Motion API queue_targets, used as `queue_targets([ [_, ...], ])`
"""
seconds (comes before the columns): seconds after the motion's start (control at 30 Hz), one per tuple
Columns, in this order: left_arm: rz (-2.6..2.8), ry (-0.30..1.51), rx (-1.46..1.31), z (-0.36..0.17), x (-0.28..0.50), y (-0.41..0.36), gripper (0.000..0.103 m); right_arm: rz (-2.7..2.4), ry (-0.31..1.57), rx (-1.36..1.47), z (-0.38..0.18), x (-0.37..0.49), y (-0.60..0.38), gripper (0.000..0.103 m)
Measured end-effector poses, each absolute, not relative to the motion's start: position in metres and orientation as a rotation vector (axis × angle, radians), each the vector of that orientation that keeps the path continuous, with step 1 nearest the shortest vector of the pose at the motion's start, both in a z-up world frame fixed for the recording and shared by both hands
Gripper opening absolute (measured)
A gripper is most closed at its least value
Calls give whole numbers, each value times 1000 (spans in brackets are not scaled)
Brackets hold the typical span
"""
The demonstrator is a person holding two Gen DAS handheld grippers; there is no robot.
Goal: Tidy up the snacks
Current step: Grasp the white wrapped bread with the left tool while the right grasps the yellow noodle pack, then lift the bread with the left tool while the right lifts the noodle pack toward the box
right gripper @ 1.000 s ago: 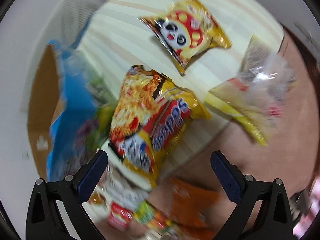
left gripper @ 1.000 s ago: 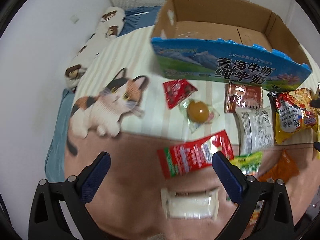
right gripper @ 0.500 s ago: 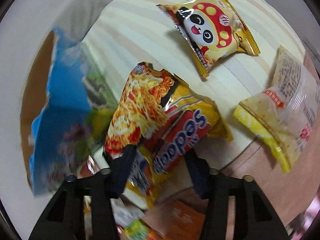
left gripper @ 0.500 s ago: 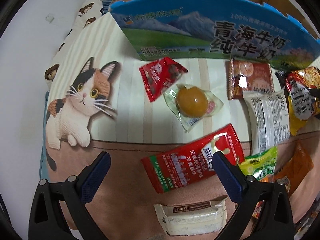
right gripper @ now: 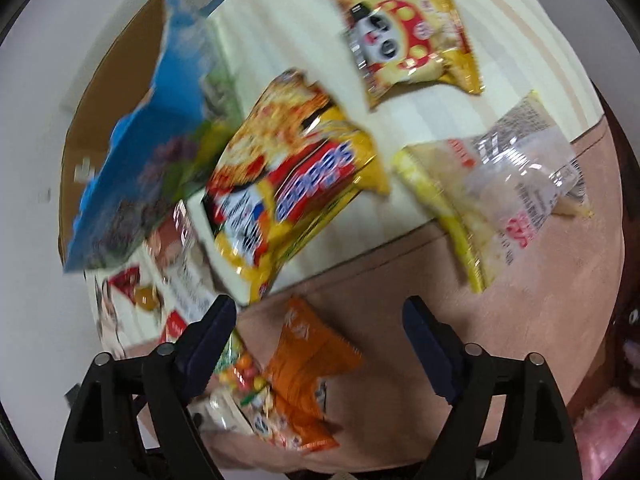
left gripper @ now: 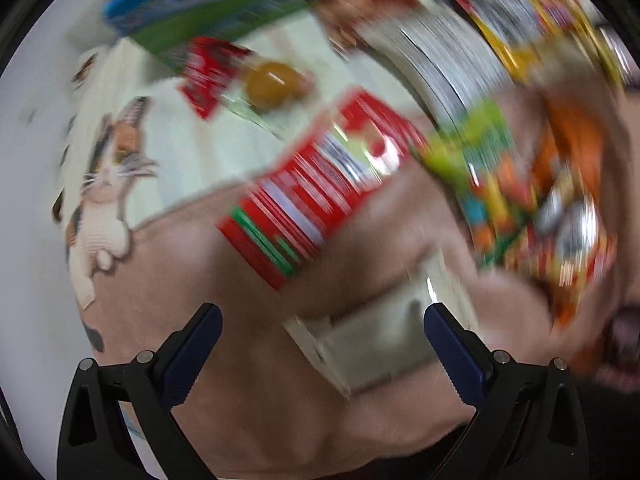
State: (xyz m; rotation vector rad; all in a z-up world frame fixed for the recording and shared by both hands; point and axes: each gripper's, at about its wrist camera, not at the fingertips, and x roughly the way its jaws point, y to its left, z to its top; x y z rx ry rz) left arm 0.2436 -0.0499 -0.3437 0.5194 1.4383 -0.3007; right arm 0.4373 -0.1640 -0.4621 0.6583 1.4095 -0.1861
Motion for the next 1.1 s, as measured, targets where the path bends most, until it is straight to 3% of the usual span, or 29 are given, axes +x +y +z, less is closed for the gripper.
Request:
queue_targets([
  [0.3,-494,1478,817,-388,206,-97,102,-121,1457,619,-488,425,-153,92],
  [0.33,-518,1473,824,-389,203,-106,100,-123,1455,637,-487,420,-163,92],
  [0.37,-538,1473,815,-390,201,-110,90,-125,1450,649,-487,421,-165,92],
  [0.4,-557,1483,788,-391,201,-114,77,-131,1444,663,-487,424,-166,92],
  [0.57,-523,1478,594,-379,217,-122,65,-202,1359,823,-489,439,-185,92],
  [0.93,-128,1439,54,-333,262,-62,64,-370,1273,1043,-530,462,-209,92],
  [1.03,-65,1446,-10,-330,268,-59,63,-402,1236,1011,-527,466,-207,80],
  [1.1,-39,1453,-18,-327,277,-50,53,-406,1203,969,-521,464,-205,72],
])
